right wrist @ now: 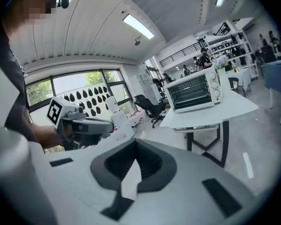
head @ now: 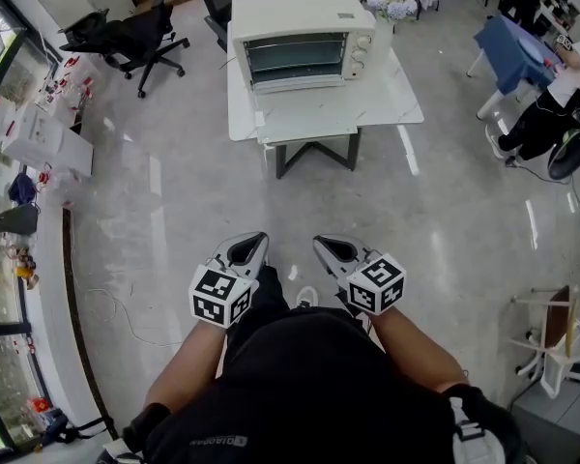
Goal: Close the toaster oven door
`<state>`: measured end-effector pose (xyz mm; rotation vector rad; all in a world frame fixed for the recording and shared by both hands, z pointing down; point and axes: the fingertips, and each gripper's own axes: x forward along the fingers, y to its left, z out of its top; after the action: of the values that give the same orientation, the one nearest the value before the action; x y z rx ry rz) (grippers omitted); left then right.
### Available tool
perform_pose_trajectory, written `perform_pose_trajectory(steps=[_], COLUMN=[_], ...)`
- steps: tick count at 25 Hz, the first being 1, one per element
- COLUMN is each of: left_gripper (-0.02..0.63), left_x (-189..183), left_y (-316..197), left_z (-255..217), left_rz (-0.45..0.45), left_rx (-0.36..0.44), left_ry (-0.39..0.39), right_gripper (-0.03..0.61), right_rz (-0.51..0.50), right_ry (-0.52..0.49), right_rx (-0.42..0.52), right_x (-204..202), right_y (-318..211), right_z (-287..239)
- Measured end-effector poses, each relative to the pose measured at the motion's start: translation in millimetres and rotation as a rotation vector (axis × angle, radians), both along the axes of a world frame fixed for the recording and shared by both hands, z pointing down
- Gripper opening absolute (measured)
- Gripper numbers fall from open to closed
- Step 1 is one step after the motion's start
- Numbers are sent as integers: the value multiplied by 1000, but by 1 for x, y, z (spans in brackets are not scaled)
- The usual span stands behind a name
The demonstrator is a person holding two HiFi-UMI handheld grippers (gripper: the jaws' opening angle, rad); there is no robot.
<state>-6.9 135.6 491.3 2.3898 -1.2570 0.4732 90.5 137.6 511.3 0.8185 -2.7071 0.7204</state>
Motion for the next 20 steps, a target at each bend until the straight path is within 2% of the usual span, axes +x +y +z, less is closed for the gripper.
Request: perform_pose_trajectory(steps=[11, 20], left_gripper=[3, 3], left_x=[-1, -32], left_y=[-45, -106], left_z=[1, 0], left_rz=[32, 52], left_rx=[15, -1], left_ry=[15, 10], right_gripper=[2, 2], right_rz=[49, 66], right_ry=[13, 19], right_rx=[-15, -4], right_x=[1, -33], right_y=[-33, -100], right_z=[9, -2])
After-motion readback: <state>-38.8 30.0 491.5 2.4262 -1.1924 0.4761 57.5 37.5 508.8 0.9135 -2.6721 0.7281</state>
